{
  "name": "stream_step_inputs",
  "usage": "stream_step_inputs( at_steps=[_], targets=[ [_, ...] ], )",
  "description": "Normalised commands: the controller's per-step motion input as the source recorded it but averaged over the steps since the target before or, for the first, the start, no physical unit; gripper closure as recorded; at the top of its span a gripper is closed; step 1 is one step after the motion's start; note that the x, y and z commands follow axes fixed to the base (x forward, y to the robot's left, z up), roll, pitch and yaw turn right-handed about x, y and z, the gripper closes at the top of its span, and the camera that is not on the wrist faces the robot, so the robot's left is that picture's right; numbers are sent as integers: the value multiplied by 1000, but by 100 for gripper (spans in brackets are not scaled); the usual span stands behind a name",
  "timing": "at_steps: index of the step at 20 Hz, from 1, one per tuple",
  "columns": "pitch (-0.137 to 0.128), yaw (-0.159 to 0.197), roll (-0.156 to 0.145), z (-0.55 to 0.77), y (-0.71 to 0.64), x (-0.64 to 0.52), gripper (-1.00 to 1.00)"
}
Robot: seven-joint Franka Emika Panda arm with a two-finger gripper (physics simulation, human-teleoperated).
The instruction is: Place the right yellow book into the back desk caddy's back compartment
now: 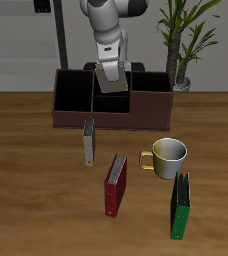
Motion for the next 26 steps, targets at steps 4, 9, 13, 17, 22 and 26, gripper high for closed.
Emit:
stream_step_inputs(
  at_steps=[4, 9, 13, 17, 22, 26],
  targets=[
    [44, -21, -6, -237, -47, 7, 100],
    [45, -3, -4, -216, -33, 7, 100],
    [24, -7, -3, -140, -47, 45, 100],
    [27, -7, 1, -146, -17, 14, 100],
    [28, -4, 0, -137, 11, 28, 100],
    [40, -85, 4, -49, 68, 6, -100]
  ],
)
